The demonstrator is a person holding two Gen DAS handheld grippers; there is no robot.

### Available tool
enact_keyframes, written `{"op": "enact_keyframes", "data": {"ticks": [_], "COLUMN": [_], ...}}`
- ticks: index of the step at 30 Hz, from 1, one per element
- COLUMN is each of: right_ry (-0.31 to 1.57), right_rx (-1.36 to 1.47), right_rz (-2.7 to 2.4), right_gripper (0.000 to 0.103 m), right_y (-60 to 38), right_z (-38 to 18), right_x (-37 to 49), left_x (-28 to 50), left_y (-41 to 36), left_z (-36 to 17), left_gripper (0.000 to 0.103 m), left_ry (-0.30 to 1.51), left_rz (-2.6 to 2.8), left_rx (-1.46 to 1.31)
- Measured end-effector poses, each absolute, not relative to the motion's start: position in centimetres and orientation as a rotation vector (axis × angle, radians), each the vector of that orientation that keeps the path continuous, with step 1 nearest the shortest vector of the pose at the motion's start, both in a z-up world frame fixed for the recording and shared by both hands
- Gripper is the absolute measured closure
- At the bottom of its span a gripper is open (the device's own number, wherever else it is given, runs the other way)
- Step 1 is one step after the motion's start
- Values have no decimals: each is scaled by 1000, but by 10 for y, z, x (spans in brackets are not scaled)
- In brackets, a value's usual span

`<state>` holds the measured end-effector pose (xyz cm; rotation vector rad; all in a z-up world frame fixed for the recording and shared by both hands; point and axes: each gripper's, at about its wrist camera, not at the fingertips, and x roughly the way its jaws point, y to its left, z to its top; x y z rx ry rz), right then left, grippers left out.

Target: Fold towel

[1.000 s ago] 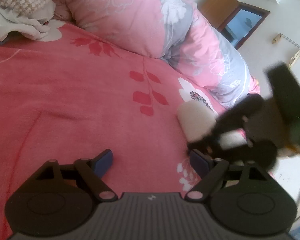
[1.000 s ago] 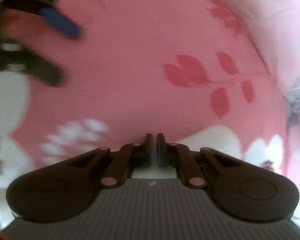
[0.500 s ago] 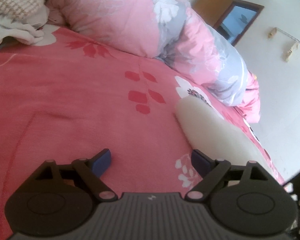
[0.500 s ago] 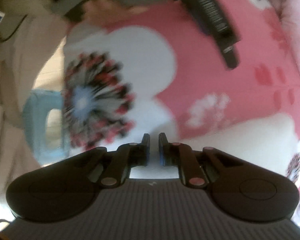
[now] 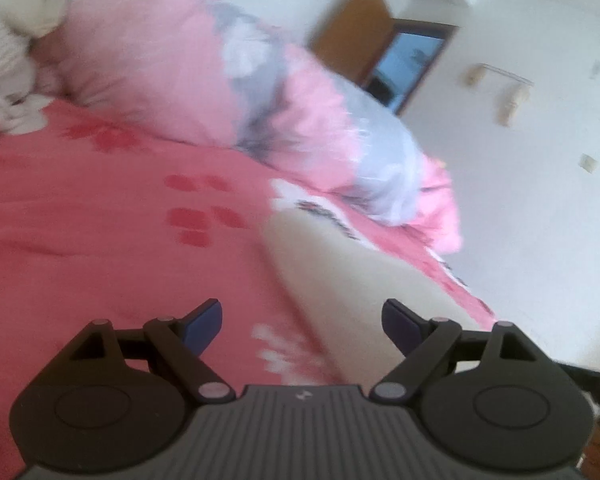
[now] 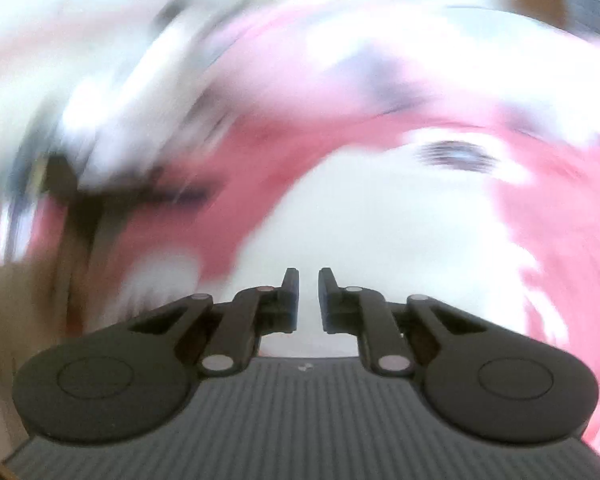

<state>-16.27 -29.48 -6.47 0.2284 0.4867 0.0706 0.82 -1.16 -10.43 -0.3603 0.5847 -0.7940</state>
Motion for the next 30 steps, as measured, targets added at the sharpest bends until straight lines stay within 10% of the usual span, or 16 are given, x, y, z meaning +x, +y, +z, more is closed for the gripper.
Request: {"op": "enact_keyframes", "data": {"ticks": [21,30], "right_ry": [155,104], "right_rx": [371,302], "right_rz": [-46,-90], "right_gripper": [93,94], "right_y": [-369,-373], "right_z": [-102,-109], "right_x": [-165,-173], "left_x": [-15,-20], "left_y": [-45,-88], "left_z": [-105,-128], "left_gripper": [44,101], "left_ry": [517,584], "left_rz": [-428,-464], "left_rx": [-292,-108]}}
